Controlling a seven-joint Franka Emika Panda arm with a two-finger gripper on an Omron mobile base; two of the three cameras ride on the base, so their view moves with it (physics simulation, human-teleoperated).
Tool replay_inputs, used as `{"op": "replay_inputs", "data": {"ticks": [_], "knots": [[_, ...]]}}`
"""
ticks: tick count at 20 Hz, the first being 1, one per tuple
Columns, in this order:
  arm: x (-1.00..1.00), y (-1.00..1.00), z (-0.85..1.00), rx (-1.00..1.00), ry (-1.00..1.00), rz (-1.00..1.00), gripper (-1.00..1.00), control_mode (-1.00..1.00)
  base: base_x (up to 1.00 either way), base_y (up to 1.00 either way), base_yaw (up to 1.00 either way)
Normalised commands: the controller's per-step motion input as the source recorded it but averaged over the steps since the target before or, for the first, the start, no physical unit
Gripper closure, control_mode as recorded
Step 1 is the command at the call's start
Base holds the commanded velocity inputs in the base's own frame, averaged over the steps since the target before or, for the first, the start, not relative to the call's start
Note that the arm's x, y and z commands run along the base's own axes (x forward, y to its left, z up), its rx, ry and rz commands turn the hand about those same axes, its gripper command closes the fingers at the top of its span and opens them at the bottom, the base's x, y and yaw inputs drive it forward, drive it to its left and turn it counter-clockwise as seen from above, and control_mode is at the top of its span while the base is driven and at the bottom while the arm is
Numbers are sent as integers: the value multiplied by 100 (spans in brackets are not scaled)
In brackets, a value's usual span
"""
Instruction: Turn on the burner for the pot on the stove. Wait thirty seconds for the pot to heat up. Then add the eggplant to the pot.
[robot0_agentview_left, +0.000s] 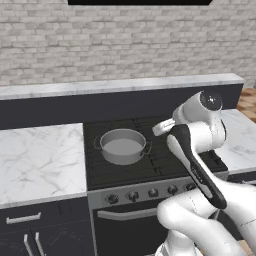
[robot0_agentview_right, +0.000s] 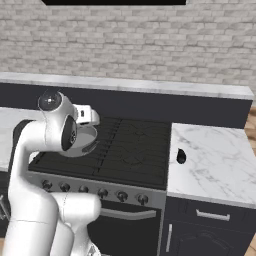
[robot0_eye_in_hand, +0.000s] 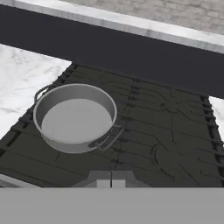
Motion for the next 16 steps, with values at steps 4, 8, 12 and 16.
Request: {"op": "replay_inputs", "data": {"ticks": [4,8,12,16], "knots": [[0,-89,30,4,12,-2,100,-100,0,0,0],[0,-76,0,0,24,-13,100,-100,0,0,0],[0,-61,-13,-5,34,-23,100,-100,0,0,0],[0,-49,-28,-4,10,-23,-100,-100,0,0,0]]}}
